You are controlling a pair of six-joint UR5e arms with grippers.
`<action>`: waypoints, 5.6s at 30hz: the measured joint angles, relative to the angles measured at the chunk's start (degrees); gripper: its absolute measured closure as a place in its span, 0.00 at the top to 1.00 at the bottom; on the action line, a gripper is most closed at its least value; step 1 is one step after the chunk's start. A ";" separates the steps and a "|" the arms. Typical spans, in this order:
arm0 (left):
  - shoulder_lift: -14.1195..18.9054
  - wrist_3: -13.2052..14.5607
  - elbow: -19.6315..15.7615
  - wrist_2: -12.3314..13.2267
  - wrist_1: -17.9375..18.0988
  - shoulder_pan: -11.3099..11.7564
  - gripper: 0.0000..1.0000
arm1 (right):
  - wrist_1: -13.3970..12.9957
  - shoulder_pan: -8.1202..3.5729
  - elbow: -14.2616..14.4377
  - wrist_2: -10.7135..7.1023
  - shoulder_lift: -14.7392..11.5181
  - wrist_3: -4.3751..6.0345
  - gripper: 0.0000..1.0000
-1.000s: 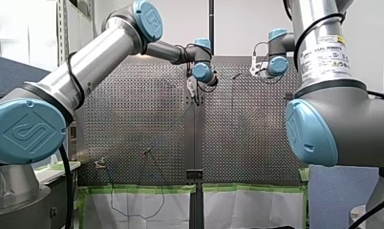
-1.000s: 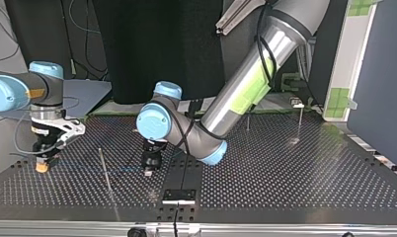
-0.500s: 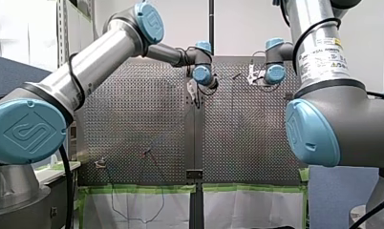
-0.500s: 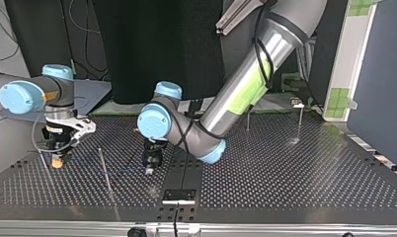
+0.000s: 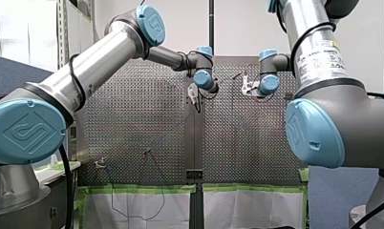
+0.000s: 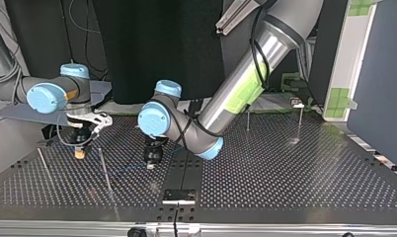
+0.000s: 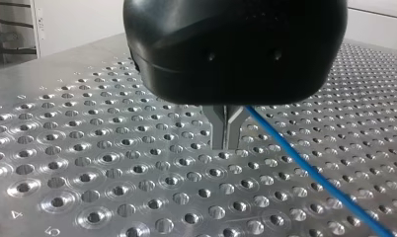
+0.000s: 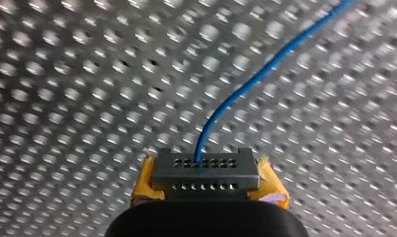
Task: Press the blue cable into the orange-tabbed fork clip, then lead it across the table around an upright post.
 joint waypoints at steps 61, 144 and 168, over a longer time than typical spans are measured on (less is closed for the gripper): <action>0.02 4.26 -0.09 -0.33 -0.66 -0.33 1.00 | -12.14 -0.78 11.35 1.53 5.12 5.15 0.00; 0.00 -0.60 -0.19 1.15 -3.86 0.05 1.00 | -25.50 -8.22 10.20 1.14 34.19 5.86 0.00; 1.33 -14.40 -2.87 5.69 -7.39 1.46 1.00 | -25.02 -8.45 10.02 1.17 34.18 5.81 0.00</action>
